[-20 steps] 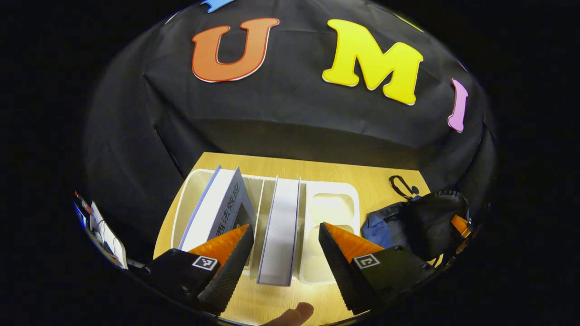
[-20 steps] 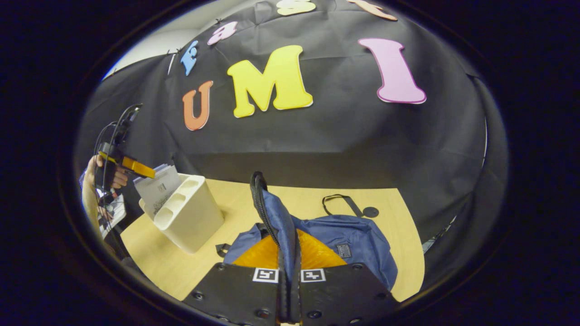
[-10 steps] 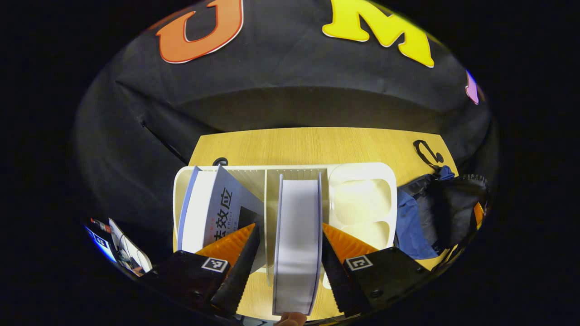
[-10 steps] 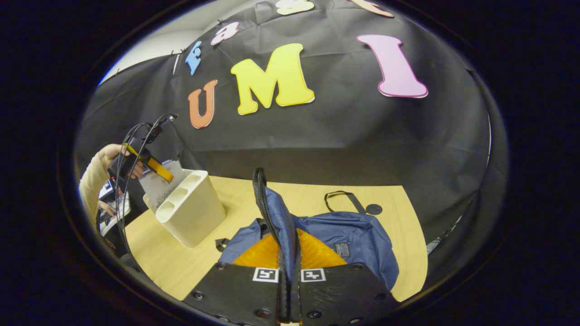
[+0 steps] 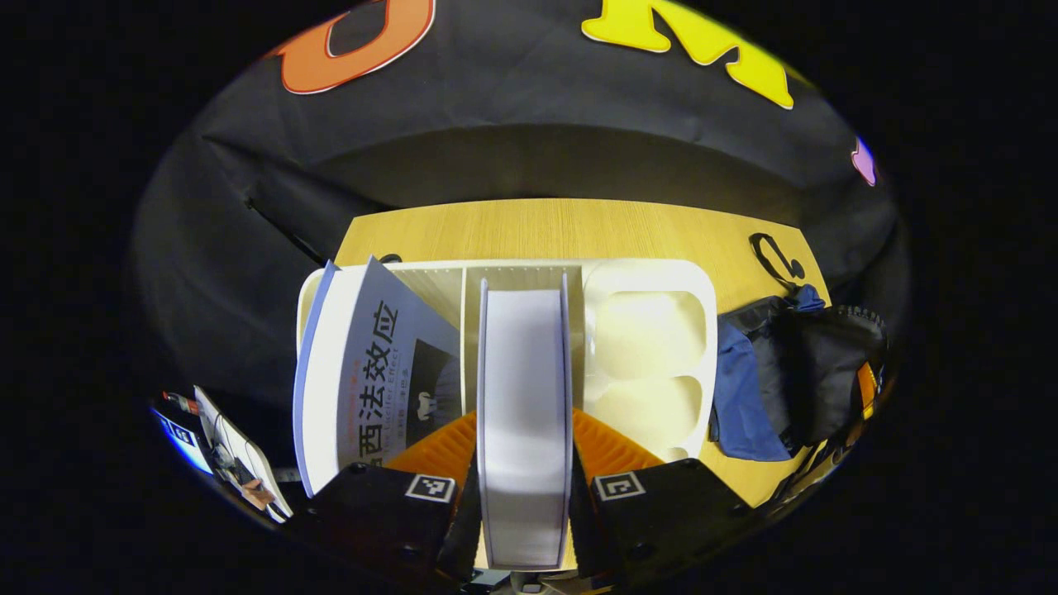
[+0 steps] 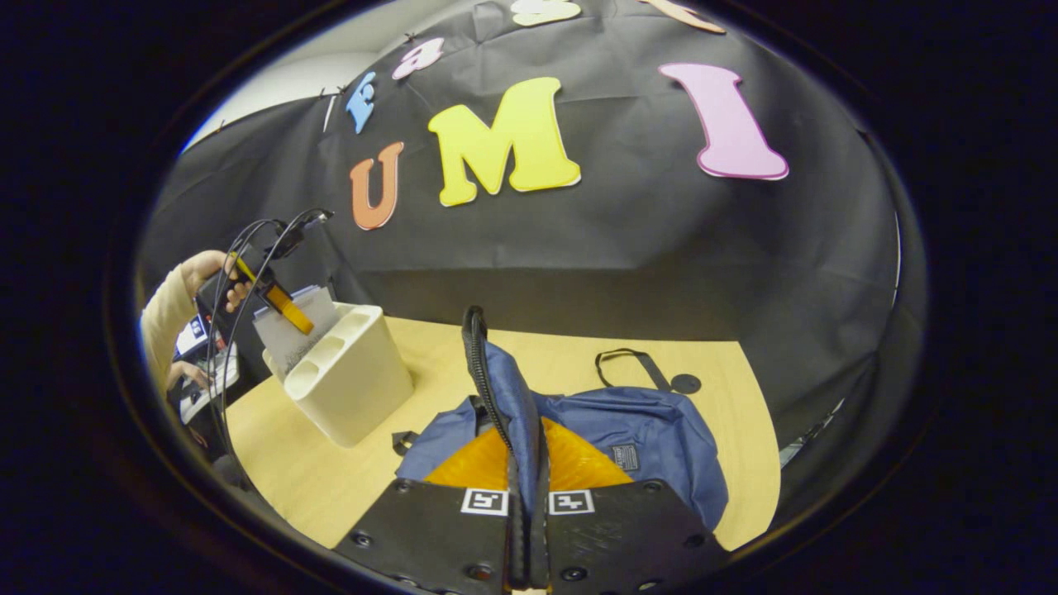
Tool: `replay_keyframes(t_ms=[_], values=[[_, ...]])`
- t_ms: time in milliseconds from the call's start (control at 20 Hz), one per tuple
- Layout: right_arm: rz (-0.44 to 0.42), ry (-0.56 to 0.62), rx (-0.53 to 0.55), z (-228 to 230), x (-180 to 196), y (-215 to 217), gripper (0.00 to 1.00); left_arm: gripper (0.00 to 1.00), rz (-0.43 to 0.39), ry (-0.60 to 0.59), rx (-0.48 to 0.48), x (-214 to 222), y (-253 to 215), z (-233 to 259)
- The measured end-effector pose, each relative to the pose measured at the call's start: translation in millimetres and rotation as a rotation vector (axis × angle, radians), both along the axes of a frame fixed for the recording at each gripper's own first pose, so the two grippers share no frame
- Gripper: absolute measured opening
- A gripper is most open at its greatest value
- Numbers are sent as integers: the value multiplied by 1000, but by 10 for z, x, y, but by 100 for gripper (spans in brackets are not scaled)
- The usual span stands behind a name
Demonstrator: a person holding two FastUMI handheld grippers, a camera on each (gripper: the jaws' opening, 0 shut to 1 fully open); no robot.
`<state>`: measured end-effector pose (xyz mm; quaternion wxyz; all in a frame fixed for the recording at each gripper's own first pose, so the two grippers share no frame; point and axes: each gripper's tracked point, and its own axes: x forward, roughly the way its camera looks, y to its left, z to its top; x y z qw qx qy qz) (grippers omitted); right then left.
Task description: Open the schoolbag, grab two books from the bookshelf and put them into the schoolbag.
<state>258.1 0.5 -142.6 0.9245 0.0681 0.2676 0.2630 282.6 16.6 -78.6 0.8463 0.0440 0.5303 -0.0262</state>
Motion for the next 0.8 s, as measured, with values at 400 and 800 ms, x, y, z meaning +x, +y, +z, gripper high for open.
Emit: replay_keyframes(t_ms=[400, 800], values=[[8, 28, -24, -81, -44, 88, 3, 45, 14, -88, -88, -394, 3, 242], [-6, 50, -59, -176, -95, 130, 3, 49, -36, -194, -134, -903, 64, 605]])
